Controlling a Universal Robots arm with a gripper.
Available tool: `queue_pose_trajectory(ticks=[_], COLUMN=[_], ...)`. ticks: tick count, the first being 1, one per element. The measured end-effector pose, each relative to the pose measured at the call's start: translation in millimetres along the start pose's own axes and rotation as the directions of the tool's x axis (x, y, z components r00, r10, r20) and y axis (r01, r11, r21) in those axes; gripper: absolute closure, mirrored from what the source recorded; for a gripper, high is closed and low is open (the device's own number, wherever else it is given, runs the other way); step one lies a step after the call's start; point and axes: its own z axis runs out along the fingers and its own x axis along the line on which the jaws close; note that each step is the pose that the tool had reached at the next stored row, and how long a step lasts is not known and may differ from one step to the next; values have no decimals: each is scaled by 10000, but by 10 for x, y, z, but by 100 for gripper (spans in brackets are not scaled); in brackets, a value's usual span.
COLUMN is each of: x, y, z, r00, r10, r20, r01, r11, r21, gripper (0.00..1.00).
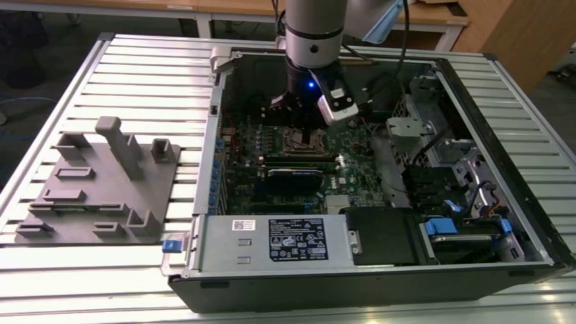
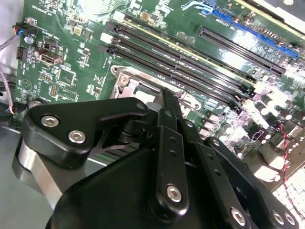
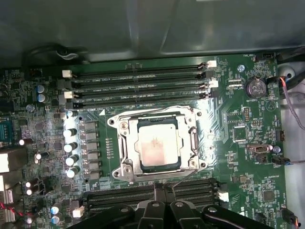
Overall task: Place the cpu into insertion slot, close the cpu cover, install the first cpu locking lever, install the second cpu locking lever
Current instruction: 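Install the second cpu locking lever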
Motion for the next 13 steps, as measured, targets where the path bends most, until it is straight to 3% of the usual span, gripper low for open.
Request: queue_pose_trajectory(ticks=[13], x=[116], y=[-45], z=[39], r00=[10000], r10=[-2], r20=[12], r01=[2], r11=[10000], r21=[-1], gripper=[90])
